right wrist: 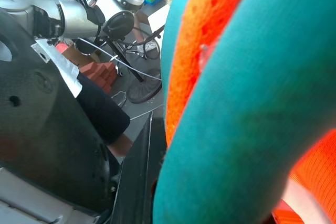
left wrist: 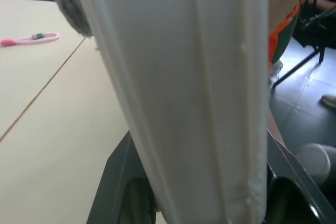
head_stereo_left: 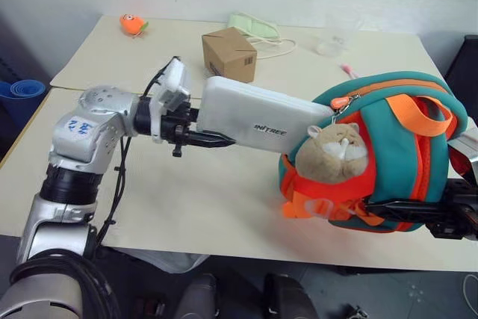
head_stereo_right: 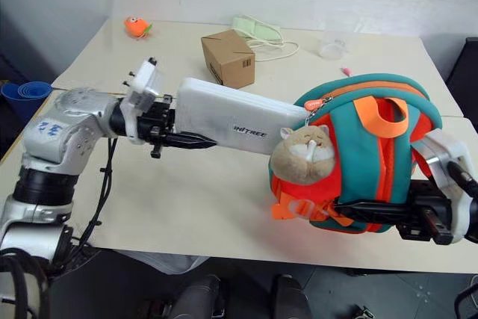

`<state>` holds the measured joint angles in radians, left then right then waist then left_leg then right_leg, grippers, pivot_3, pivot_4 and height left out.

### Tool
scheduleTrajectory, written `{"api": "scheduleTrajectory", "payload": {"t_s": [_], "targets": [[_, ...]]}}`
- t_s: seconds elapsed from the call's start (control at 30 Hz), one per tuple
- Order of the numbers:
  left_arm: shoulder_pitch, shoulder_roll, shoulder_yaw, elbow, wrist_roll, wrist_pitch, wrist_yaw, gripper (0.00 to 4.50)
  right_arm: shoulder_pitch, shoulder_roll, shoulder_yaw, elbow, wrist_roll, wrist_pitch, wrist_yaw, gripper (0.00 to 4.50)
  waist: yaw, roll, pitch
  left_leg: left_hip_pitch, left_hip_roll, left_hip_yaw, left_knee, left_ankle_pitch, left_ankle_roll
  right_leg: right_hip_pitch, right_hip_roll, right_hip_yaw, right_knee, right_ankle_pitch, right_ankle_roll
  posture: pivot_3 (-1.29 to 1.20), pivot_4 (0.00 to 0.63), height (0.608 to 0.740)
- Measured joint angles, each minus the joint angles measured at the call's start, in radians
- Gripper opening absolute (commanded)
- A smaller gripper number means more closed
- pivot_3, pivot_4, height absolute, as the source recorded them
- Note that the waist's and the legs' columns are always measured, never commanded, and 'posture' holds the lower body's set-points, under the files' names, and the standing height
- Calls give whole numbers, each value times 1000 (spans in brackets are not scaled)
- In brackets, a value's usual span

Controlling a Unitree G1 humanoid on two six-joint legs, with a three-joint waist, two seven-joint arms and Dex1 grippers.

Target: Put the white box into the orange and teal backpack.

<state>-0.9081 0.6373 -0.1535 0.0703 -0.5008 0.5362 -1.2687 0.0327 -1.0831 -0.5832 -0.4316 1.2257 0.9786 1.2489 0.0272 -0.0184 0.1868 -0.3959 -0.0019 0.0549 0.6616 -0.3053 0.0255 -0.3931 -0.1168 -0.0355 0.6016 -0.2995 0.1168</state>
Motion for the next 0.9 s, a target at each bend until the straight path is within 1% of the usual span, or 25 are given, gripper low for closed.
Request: {"api": "scheduleTrajectory", "payload": {"t_s": [0.03, 0.1, 0.13, 0.17, 0.23, 0.3, 0.37, 0.4, 0.5, 0.57, 0.6, 0.63, 0.7, 0.77, 0.83, 0.9], "targets": [[-21, -58, -32, 23, 28, -24, 7, 1551, -19, 14, 28, 0, -13, -13, -9, 56, 0, 0, 0, -1, 0, 0, 0, 0, 0, 0, 0, -1, 0, 0, 0, 0, 150, 740], [-30, -136, -66, 35, 60, -47, 33, 1551, -31, 31, 56, -1, -25, -25, -21, 56, 0, 0, 0, -5, 0, -2, 3, 0, 1, -2, 1, -3, 3, 1, 1, 0, 150, 740], [-37, -203, -96, 60, 91, -68, 62, 1551, -39, 42, 78, -2, -35, -34, -32, 56, 0, 0, 0, -7, 0, -2, 4, 0, 1, -3, 1, -4, 4, 1, 2, 0, 150, 740], [-41, -245, -118, 77, 120, -85, 88, 1551, -48, 49, 90, -3, -40, -39, -41, 56, 1, 0, 0, -8, -1, -2, 5, 0, 2, -4, 2, -8, 4, 1, 2, 0, 150, 740], [-54, -335, -179, 125, 203, -144, 155, 1551, -65, 63, 108, -10, -46, -43, -63, 56, 3, 0, 0, -9, -3, -1, 6, 1, 3, -4, 3, -14, 5, 2, 3, 0, 150, 740], [-70, -400, -222, 173, 287, -206, 225, 1551, -66, 80, 115, -18, -56, -50, -87, 56, 3, 0, 0, -9, -3, 0, 6, 2, 5, -4, 3, -16, 5, 2, 5, 0, 150, 740], [-71, -433, -239, 189, 336, -241, 269, 2241, -66, 94, 122, -27, -59, -59, -109, 56, -1, 0, 0, -9, -3, 1, 7, 3, 6, -4, 3, -15, 5, 3, 6, 0, 150, 740], [-71, -440, -239, 190, 351, -251, 284, 2485, -65, 104, 123, -35, -59, -61, -123, 56, -1, 0, 0, -8, -3, 1, 7, 3, 6, -4, 2, -15, 5, 3, 6, 0, 150, 740], [-67, -414, -215, 176, 364, -251, 304, 3349, -60, 125, 126, -47, -59, -65, -163, 56, -2, 0, 0, -7, -3, 0, 9, 3, 6, -4, 0, -14, 6, 3, 6, 0, 150, 740], [-54, -359, -168, 147, 352, -223, 306, 3882, -49, 138, 126, -59, -59, -67, -188, 56, -5, 0, 0, -6, -2, 0, 9, 3, 6, -4, -2, -14, 6, 5, 4, 0, 150, 740], [-33, -318, -121, 120, 325, -193, 300, 4162, -38, 147, 126, -65, -58, -68, -202, 56, -8, 0, 0, -5, -1, 0, 8, 4, 4, -3, -2, -13, 7, 5, 3, 0, 150, 740], [-24, -296, -92, 112, 313, -176, 296, 4162, -30, 149, 126, -66, -58, -68, -208, 56, -7, 0, 0, -5, -1, -1, 7, 5, 3, -4, -1, -14, 7, 5, 3, 0, 150, 740], [25, -213, 1, 36, 200, -75, 236, 4162, -14, 157, 126, -79, -57, -69, -227, 56, -10, 1, 0, -5, 1, -2, 6, 6, 0, -4, -1, -13, 9, 4, 1, 0, 150, 740], [41, -160, 79, -26, 88, 34, 192, 4162, -7, 164, 125, -81, -56, -74, -245, 56, -7, 1, 0, -7, 1, -5, 6, 6, -1, -4, -1, -13, 9, 4, 1, 0, 150, 740], [32, -148, 138, -84, -11, 129, 178, 4162, -6, 177, 125, -85, -55, -81, -261, 56, 1, 1, 0, -8, 0, -10, 7, 7, -1, -2, -2, -14, 9, 4, 1, 0, 150, 740], [-3, -164, 160, -132, -72, 194, 197, 4162, -5, 180, 125, -99, -52, -84, -274, 56, 9, 1, 0, -8, -2, -13, 9, 6, 0, 1, -2, -15, 6, 4, 1, 0, 150, 740]]}}
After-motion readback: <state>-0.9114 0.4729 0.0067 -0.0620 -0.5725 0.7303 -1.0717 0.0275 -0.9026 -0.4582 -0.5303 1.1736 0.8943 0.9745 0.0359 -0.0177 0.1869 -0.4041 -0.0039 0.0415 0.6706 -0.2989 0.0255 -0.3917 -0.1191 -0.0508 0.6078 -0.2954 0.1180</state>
